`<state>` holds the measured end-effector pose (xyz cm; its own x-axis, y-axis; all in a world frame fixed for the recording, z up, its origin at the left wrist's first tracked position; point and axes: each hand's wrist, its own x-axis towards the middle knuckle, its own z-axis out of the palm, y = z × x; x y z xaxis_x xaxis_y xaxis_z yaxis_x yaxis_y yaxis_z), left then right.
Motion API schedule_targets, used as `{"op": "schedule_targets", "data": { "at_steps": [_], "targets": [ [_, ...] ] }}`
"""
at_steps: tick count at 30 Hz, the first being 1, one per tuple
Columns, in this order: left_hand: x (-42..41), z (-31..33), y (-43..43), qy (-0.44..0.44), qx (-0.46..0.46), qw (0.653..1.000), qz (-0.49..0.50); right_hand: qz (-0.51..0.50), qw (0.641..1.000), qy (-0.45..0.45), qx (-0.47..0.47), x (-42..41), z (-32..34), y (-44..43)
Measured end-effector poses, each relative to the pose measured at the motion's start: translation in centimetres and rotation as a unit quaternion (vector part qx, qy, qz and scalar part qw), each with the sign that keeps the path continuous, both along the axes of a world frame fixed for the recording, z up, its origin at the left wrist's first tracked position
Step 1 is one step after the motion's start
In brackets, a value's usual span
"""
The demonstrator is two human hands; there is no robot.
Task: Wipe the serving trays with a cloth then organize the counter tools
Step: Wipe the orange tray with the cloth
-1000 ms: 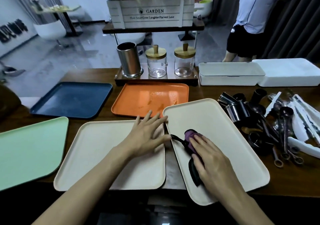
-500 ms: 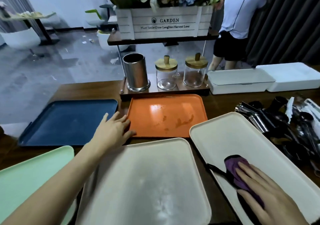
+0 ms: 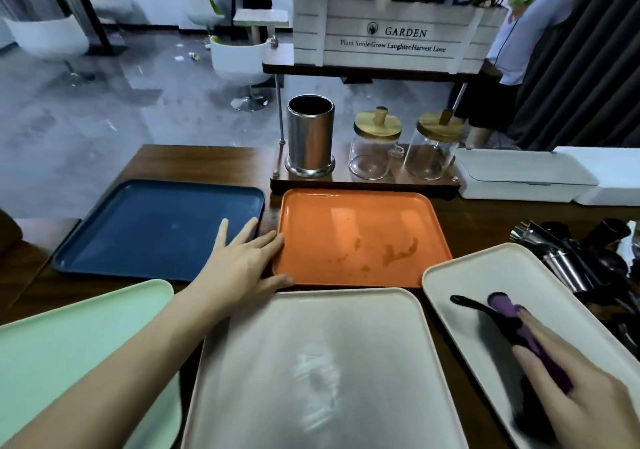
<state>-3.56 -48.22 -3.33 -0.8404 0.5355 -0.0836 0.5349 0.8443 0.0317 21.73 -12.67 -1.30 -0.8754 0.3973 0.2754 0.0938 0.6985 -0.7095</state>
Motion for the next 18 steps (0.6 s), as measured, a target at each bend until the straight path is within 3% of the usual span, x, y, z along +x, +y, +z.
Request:
{"op": "schedule_targets", "data": {
  "at_steps": [3,8,12,15,18],
  "targets": [
    [-0.8,0.0,-0.2,-0.023,0.006,1.0,0.008,0.06,0.996,0.003,-0.069,-5.3,1.8,-1.6],
    [-0.6,-0.1,0.0,-0.075,0.021,0.996,0.032,0.193,0.979,0.034,-0.053,-14.9,3.8,-7.6],
    [-0.7,-0.3,0.0,-0.075,0.013,0.996,0.039,0.252,0.962,-0.054,0.087,-21.4,0.2,-10.6],
    [-0.6,0.1,0.3,-0.095,0.008,0.994,0.044,0.298,0.915,-0.174,0.211,-23.4,-3.2,-10.9],
    [-0.7,0.2,0.4,-0.097,0.013,0.994,0.04,0.323,0.901,-0.154,0.244,-23.5,-3.9,-10.9]
  ]
}}
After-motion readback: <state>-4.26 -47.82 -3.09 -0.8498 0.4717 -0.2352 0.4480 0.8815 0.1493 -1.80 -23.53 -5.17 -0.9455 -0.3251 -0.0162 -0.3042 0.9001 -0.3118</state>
